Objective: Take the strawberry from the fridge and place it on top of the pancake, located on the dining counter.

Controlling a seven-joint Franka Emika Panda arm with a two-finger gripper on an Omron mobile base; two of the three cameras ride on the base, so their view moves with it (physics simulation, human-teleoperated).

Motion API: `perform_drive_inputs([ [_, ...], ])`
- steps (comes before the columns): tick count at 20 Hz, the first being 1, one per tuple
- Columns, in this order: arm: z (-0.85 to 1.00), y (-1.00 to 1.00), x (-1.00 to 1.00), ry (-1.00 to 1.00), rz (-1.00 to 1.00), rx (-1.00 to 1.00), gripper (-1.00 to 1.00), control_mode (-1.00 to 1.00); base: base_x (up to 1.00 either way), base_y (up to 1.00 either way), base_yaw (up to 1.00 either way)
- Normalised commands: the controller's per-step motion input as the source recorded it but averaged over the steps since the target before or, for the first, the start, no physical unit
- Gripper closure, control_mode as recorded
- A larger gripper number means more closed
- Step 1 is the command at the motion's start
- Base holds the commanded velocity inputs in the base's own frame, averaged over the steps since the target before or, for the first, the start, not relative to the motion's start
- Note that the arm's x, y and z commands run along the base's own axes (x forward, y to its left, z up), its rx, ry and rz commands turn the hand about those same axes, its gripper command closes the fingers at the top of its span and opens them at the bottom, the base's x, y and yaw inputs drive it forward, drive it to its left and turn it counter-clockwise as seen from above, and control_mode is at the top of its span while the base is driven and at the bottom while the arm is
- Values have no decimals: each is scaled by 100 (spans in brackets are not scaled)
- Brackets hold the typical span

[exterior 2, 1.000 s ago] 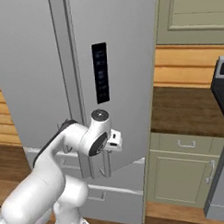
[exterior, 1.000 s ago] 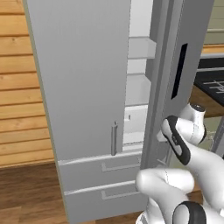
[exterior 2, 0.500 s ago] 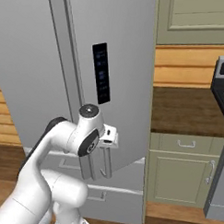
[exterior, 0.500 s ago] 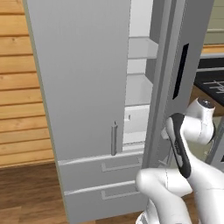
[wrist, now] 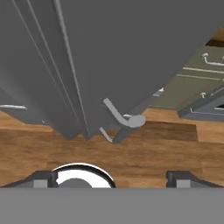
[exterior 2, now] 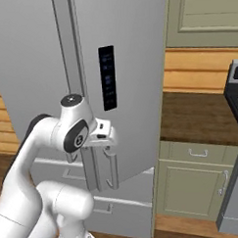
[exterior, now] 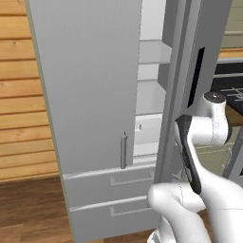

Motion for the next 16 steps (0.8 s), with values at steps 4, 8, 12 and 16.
perform_drive_inputs([
  [4,26,66,0,14,0,-20,-100,-100,0,0,0],
  [8,17,75,1,15,0,-23,-100,-100,0,0,0],
  [12,5,73,3,15,0,-23,-100,-100,0,0,0],
  [16,2,75,14,16,0,-22,-100,-100,0,0,0],
])
